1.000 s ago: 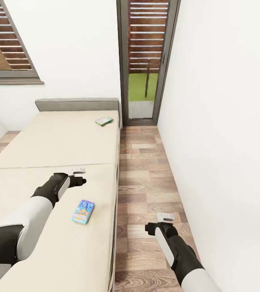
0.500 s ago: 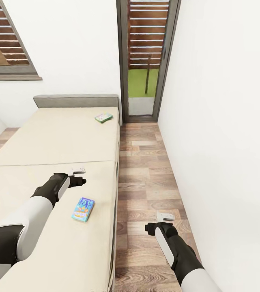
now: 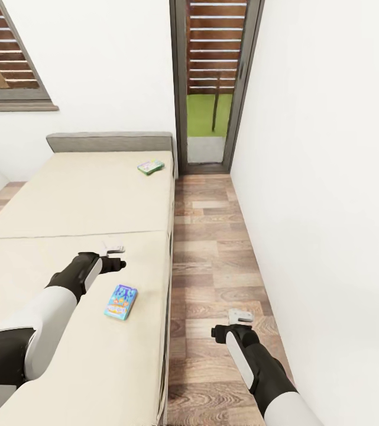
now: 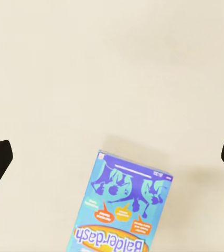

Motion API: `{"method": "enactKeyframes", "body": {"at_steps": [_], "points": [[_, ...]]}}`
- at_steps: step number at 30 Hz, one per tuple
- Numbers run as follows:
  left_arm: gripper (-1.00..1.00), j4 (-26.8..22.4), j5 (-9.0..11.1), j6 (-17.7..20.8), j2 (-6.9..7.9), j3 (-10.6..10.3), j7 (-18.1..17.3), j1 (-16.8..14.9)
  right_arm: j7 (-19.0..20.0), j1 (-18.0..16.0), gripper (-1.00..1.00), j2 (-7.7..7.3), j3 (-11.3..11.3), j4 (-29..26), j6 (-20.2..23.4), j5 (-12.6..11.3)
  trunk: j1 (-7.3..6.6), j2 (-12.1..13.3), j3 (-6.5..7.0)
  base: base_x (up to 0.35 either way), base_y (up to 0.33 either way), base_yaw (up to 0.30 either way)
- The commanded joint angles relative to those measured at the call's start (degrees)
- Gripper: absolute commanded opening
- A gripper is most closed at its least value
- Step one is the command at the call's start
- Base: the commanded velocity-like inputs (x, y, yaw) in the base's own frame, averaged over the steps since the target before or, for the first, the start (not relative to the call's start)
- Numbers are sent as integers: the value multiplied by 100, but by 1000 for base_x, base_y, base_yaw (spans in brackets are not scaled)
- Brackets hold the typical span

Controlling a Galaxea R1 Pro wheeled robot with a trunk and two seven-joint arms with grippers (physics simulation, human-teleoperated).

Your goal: Put all the toys in the child's room - the three board games (two on the bed and one on the table), the two jigsaw puzzles on the table, and the tennis ball on the table - inside the toy box on the table in the child's room.

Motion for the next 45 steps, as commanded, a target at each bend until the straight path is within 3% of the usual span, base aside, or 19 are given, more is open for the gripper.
{"method": "enactKeyframes", "body": {"at_steps": [1,45], "points": [[100,-9,-27,32,-3,37,-28,-2,-52,-3,100,0,9,-6,15,-55,0,-4,-14,0,0,0],[100,-44,-26,22,5,31,-70,-2,-50,-3,100,0,14,-6,7,-55,0,-4,-431,0,0,0]]}}
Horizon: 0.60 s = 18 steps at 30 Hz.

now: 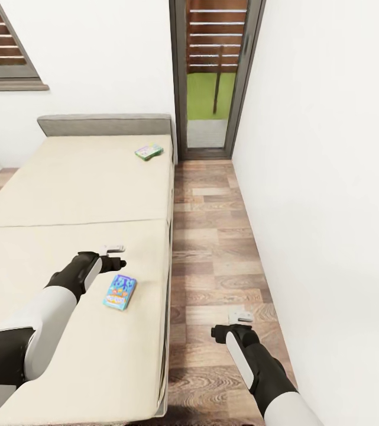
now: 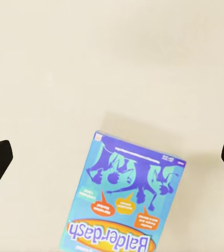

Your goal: Put all the toys in the child's room - the three board games (two on the bed and one on the table), the two jigsaw puzzles on the table, and the tennis ball on the table - inside the toy box on the table in the child's room.

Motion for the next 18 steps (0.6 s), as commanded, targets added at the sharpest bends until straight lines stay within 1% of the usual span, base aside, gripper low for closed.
{"method": "enactKeyframes", "body": {"at_steps": [1,18], "points": [[100,-10,-27,33,-3,38,-30,-1,-52,-3,100,0,10,-6,14,-55,0,-3,-14,0,0,0],[100,-10,-27,36,-3,44,-24,-1,-52,-3,100,0,10,-6,14,-55,0,-3,-175,0,0,0]]}}
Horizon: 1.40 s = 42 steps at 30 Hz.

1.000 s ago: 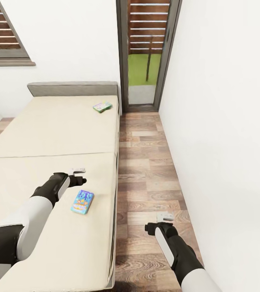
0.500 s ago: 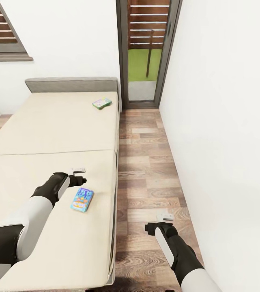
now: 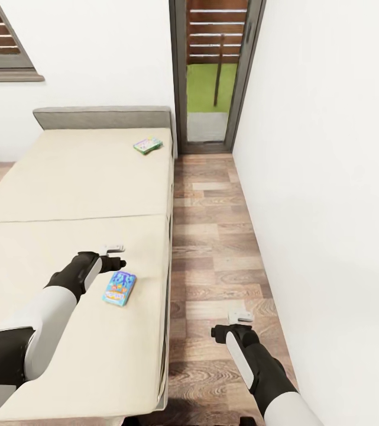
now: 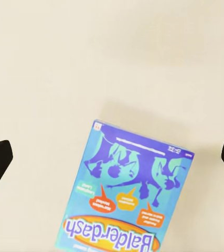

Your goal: Put all the toys in the child's room - the three board games (two on the bed and one on the table), the two jigsaw puzzles on the table, and the tennis ball on the table - inside the toy box on the table in the child's room.

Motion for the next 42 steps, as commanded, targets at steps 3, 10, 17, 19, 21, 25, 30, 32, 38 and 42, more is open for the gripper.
{"method": "enactKeyframes", "body": {"at_steps": [3,10,17,19,21,25,30,32,38,42], "points": [[100,-14,-27,35,-3,37,-31,-1,-53,-3,100,0,10,-6,14,-56,0,-3,-33,0,0,0],[100,-18,-27,39,-3,37,-26,-1,-52,-3,100,0,10,-6,14,-56,0,-3,-99,0,0,0],[100,-18,-27,39,-3,45,-18,-1,-53,-3,100,0,10,-4,14,-56,0,-3,-165,0,0,0],[100,-18,-27,39,-3,45,-16,-1,-50,-3,100,0,10,-5,14,-56,0,-3,-184,0,0,0],[100,-18,-27,39,-3,45,-13,-1,-52,-3,100,0,10,-6,14,-56,0,-3,-203,0,0,0],[100,-18,-27,39,-3,46,-9,-1,-53,-3,100,0,10,-6,14,-56,0,-3,-241,0,0,0],[100,-23,-27,34,-3,49,-8,-1,-48,-3,100,0,10,-1,11,-56,0,-3,-288,0,0,0],[100,-26,-27,35,-3,49,-10,-1,-47,-3,100,0,10,0,10,-56,0,-3,-307,0,0,0],[100,-28,-13,44,22,86,-4,-1,-45,-3,100,0,10,8,-6,-54,0,-3,-364,0,0,0],[100,-110,14,110,49,112,-25,-7,-45,-3,100,0,10,11,-17,-49,0,-3,-402,0,0,0]]}}
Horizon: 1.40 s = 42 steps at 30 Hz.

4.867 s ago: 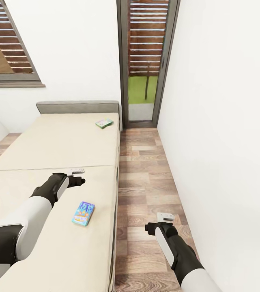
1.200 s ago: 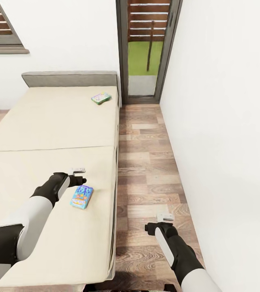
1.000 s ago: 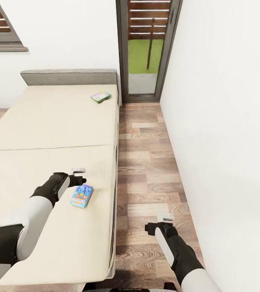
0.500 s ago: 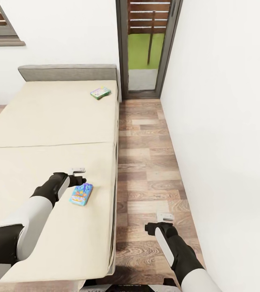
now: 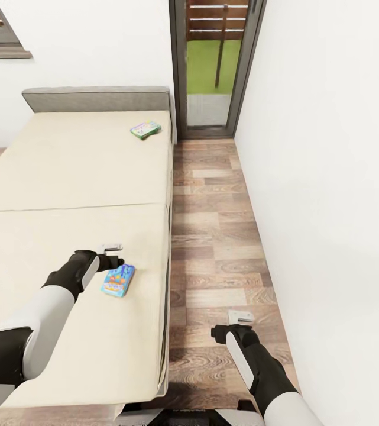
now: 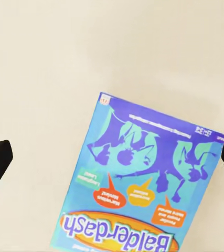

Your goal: Put all the toys in the child's room - the three board games (two on the bed and one on the table), the two jigsaw puzzles on the table, and the tennis ball on the table - inside the toy box on the table in the child's room.

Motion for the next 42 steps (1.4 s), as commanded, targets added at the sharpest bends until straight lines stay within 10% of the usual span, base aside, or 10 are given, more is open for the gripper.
{"method": "enactKeyframes", "body": {"at_steps": [1,13,42], "points": [[100,-54,-22,51,-3,35,-30,-1,-52,-2,100,0,10,-6,13,-55,0,-3,-14,0,0,0],[100,-839,-42,557,6,40,18,-89,-52,-2,100,0,10,-5,2,-63,0,-3,-127,0,0,0],[100,-869,-72,273,-47,39,29,-443,-52,-2,100,0,10,-2,1,-63,0,-3,-401,0,0,0]]}}
